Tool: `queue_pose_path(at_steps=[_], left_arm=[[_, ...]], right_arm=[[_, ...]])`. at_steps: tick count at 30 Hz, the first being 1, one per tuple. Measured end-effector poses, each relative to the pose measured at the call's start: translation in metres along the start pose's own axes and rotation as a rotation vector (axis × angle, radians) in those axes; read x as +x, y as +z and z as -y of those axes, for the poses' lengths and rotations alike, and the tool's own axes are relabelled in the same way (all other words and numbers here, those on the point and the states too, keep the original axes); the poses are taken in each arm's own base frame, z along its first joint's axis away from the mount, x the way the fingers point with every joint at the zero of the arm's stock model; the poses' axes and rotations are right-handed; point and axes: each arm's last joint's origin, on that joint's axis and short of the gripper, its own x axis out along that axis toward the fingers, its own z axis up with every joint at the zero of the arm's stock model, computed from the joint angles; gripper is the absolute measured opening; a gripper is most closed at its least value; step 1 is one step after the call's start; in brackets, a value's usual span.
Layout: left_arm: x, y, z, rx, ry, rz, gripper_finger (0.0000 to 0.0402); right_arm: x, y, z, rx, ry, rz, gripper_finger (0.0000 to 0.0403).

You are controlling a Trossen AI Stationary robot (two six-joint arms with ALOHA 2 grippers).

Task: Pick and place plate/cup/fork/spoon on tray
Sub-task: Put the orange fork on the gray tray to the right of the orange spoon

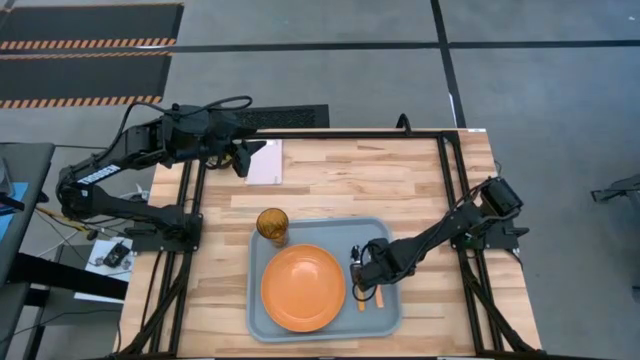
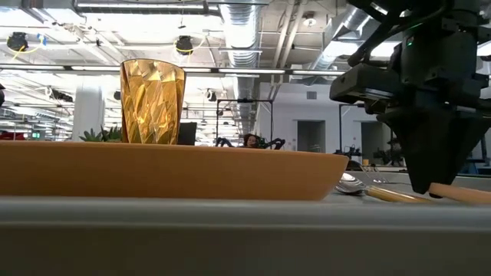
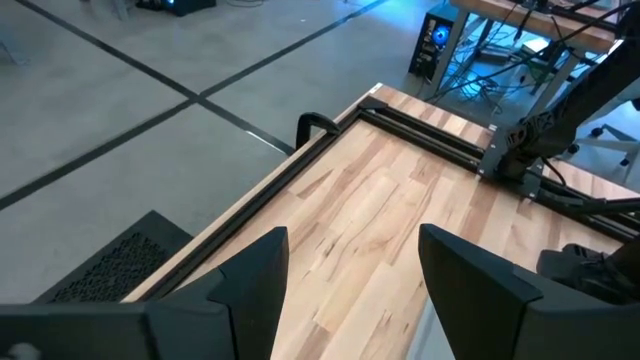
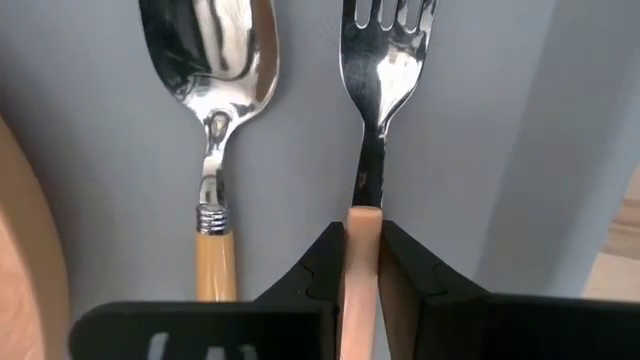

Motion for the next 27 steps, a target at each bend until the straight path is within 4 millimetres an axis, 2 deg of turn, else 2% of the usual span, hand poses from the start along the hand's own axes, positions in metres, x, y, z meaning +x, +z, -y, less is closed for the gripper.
queue_pose_path(at_steps=[18,27], left_arm=[[0.0000,0.0000,0.0000,-0.011,0.000,0.000,0.0213],[0.0000,0.0000,0.0000,-0.011,0.000,0.000,0.0213]], right_arm=[[-0.0001,-0.0018,-0.0008,0.017,0.013,-0.005,0.0058],[-0.0003,-0.0037,-0.0010,0.015,0.021,-0.009,0.0090]])
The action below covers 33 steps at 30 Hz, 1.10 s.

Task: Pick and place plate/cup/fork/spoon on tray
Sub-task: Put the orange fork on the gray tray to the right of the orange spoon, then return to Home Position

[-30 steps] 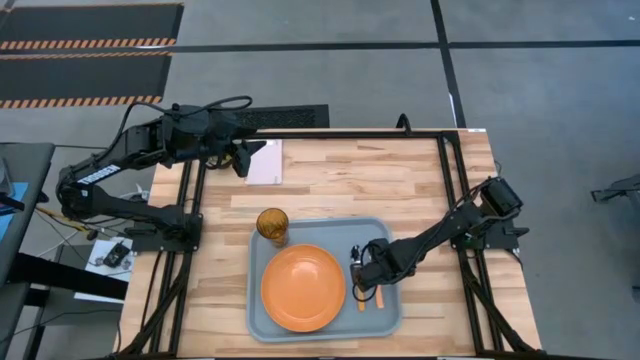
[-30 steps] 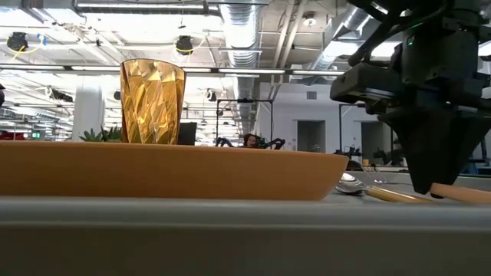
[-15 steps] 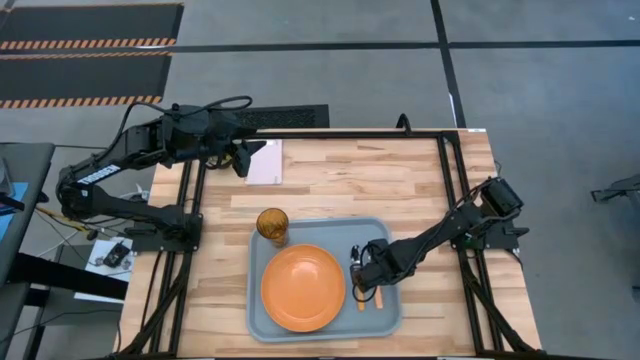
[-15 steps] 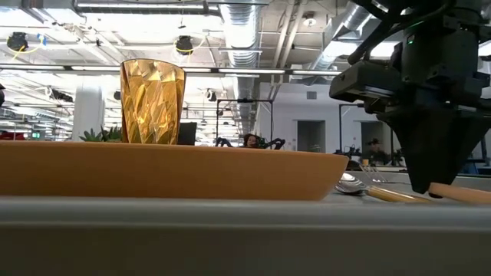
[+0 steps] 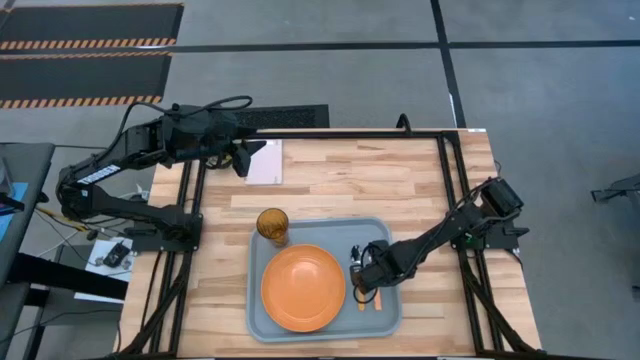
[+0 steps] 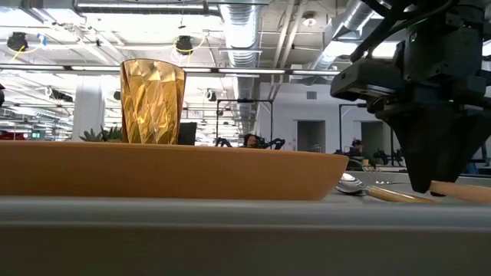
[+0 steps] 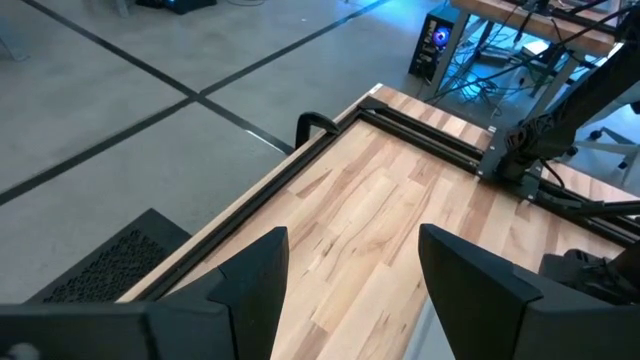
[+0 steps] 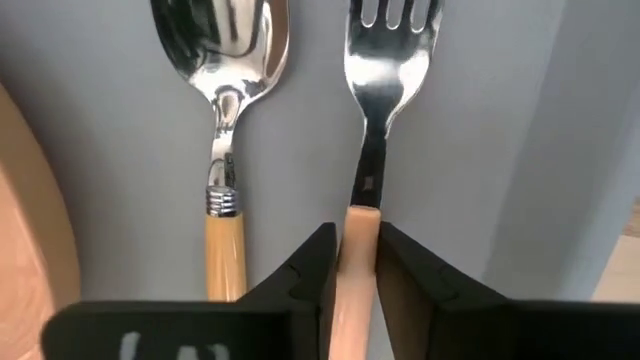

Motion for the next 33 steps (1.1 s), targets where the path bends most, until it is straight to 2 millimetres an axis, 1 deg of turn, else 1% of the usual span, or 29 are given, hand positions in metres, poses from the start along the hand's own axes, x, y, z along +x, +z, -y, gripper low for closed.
queue_pose_path(at_steps=[6,12,14,17,21,24,26,29,33], left_arm=[[0.000,0.000,0.000,0.000,0.000,0.000,0.0213],[0.000,0.000,0.000,0.000,0.000,0.001,0.0213],[0.000,0.000,0.000,-0.001,-0.005,0.005,0.0213],[-0.002,0.003,0.001,-0.011,-0.041,0.030,0.0213],[-0.007,0.008,0.002,-0.025,-0.078,0.082,0.0213],[-0.012,0.014,0.003,-0.075,-0.105,0.145,0.0213],[-0.019,0.015,0.002,-0.093,-0.144,0.170,0.0213],[-0.034,0.017,0.000,-0.075,-0.186,0.218,0.0212],[-0.051,0.015,-0.005,-0.092,-0.188,0.252,0.0213]], right_arm=[[0.000,0.000,0.000,0.000,-0.002,0.001,0.0108],[-0.001,0.001,0.000,-0.008,0.008,0.026,0.0116],[-0.007,0.002,0.002,-0.009,0.008,0.027,0.0118],[-0.022,0.003,0.003,-0.033,0.041,0.021,0.0119],[-0.049,0.008,0.007,-0.100,0.112,0.044,0.0119],[-0.079,0.019,0.011,-0.208,0.207,0.113,0.0119],[-0.103,0.027,0.015,-0.300,0.300,0.182,0.0119],[-0.144,0.039,0.024,-0.431,0.454,0.309,0.0119],[-0.193,0.062,0.052,-0.612,0.572,0.441,0.0118]])
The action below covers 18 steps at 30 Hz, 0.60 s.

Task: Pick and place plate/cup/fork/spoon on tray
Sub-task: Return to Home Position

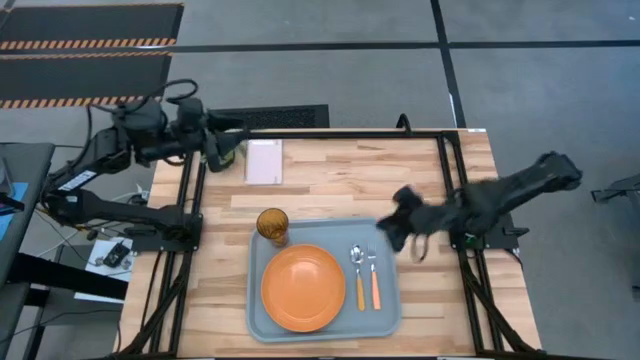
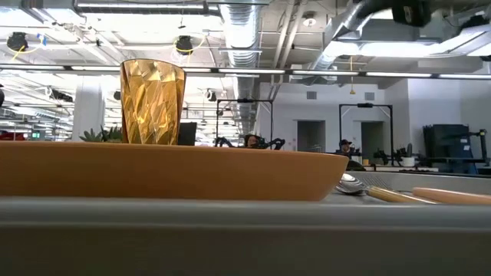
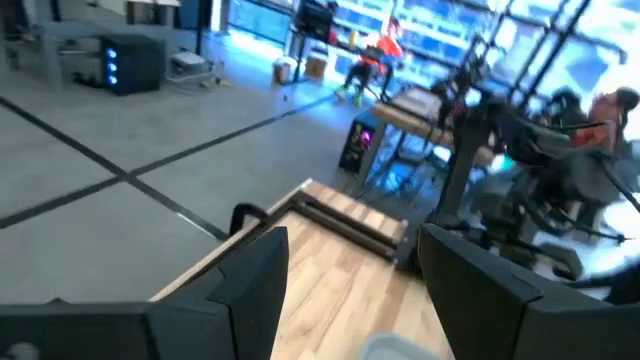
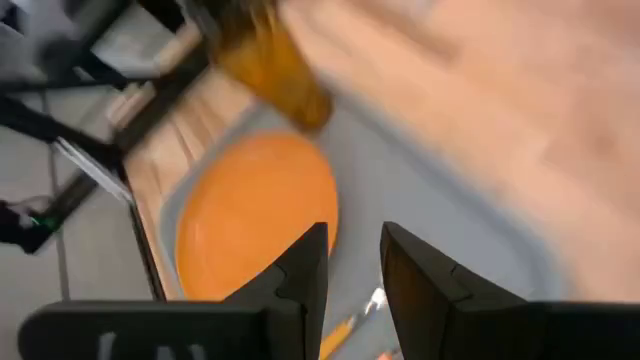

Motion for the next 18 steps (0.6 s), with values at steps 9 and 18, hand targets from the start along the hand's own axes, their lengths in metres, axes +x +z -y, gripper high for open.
queue_pose_path(at_steps=[9,18], left_arm=[[-0.025,-0.017,-0.004,0.106,-0.171,0.167,0.0213],[-0.051,-0.111,-0.039,-0.015,-0.188,0.292,0.0212]], right_arm=[[-0.083,0.024,0.044,-0.217,-0.002,0.463,0.0118],[-0.078,-0.018,0.107,-0.180,0.126,0.571,0.0118]])
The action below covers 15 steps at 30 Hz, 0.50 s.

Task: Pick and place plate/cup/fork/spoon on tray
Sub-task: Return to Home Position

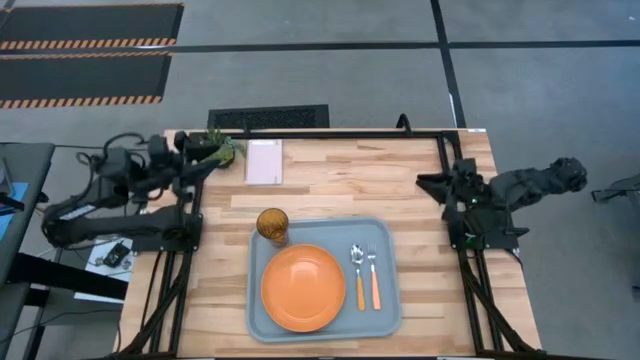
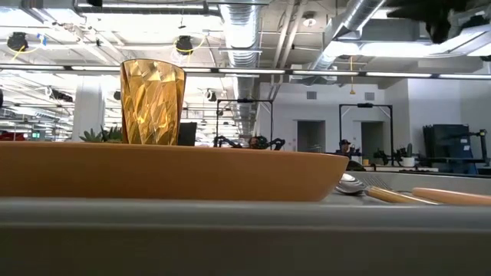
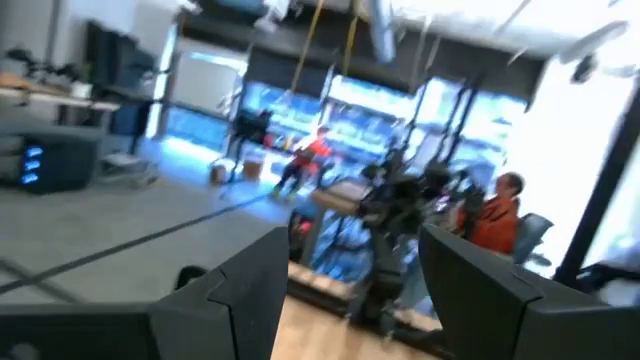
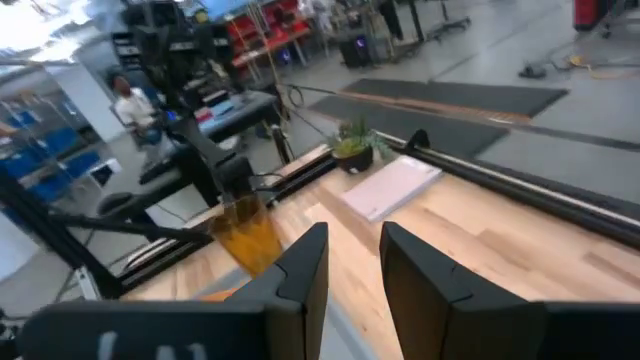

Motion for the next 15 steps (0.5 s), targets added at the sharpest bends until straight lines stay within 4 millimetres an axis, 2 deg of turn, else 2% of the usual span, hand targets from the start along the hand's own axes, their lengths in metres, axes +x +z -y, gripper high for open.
queue_pose_path(at_steps=[6,9,15], left_arm=[[-0.021,-0.042,-0.012,-0.088,-0.059,0.028,0.0213],[-0.022,-0.063,-0.019,-0.095,-0.046,0.017,0.0213],[-0.019,-0.104,-0.031,-0.122,-0.045,-0.014,0.0212]], right_arm=[[0.004,-0.047,0.025,0.050,0.062,0.095,0.0118],[0.007,-0.069,0.032,0.062,0.106,0.101,0.0118],[0.011,-0.097,0.041,0.048,0.138,0.116,0.0118]])
